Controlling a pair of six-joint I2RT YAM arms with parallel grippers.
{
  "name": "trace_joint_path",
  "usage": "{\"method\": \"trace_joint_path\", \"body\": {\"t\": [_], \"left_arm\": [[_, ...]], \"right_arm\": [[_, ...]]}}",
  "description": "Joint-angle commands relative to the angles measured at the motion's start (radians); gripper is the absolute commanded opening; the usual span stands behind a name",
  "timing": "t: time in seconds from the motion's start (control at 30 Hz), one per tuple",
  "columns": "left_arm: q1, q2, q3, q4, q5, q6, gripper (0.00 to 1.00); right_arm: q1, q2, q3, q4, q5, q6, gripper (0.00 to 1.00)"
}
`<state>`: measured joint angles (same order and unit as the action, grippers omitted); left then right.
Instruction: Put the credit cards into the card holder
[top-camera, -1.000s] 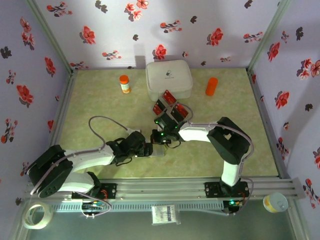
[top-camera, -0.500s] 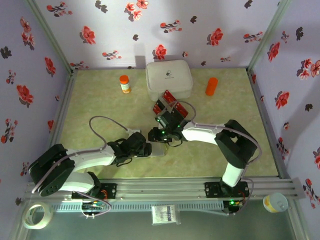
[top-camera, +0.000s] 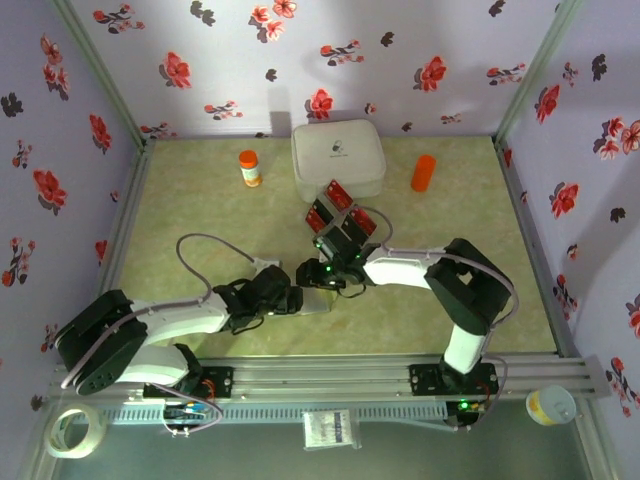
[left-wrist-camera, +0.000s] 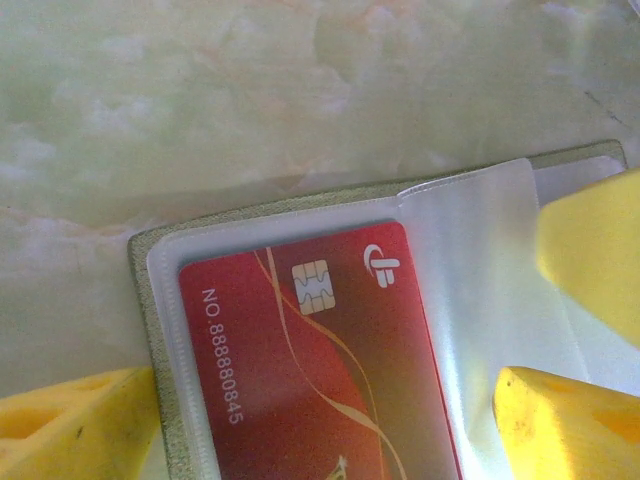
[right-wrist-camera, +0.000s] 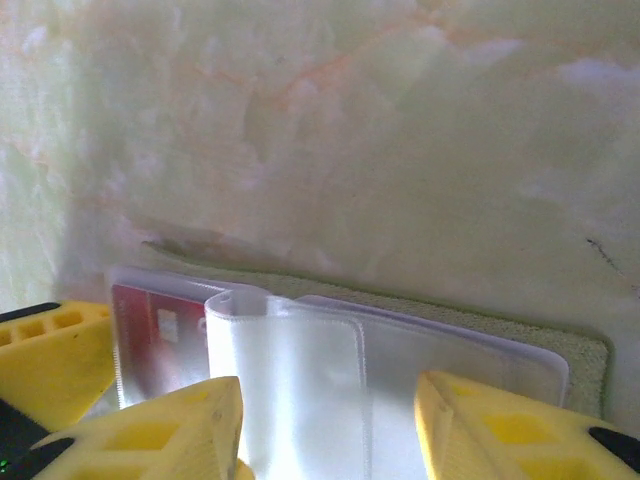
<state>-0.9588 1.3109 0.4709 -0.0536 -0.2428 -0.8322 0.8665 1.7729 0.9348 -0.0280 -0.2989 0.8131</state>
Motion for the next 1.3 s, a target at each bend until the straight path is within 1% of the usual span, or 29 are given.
{"method": "trace_joint_path", "body": {"t": [0.0,0.27,0.43,0.63,0.73,0.83,1.0,1.17,1.27], "left_arm": [[-0.009,0.006,-0.039,-0.003,0.031,-0.002,0.9],[-0.01,-0.005,-0.048,-0.003,0.023,0.003,0.92],[-0.009,-0.022,-0.049,-0.007,0.019,0.002,0.94],[-0.006,-0.111,-0.028,-0.063,-0.005,0.021,0.99],[0.003,-0.187,-0.02,-0.101,-0.023,0.026,1.0],[0.024,-0.277,-0.026,-0.151,-0.048,0.016,1.0],[0.096,-0.412,-0.034,-0.268,-0.077,-0.028,1.0],[0.163,-0.504,-0.048,-0.324,-0.084,-0.052,1.0],[0.187,-0.537,-0.055,-0.345,-0.084,-0.052,1.0]], "right_arm": [[-0.001,0.026,-0.016,0.016,-0.019,0.021,0.5],[-0.002,0.034,-0.019,0.034,-0.039,0.036,0.5],[-0.002,0.009,-0.025,0.062,-0.061,0.061,0.49],[0.002,-0.056,-0.024,0.062,-0.072,0.085,0.49],[0.01,-0.076,-0.017,0.056,-0.074,0.095,0.49],[0.025,-0.079,-0.003,0.056,-0.075,0.104,0.5],[0.059,-0.063,0.018,0.07,-0.059,0.132,0.51],[0.093,-0.024,0.037,0.11,-0.043,0.17,0.52],[0.106,0.013,0.044,0.156,-0.043,0.203,0.52]]}}
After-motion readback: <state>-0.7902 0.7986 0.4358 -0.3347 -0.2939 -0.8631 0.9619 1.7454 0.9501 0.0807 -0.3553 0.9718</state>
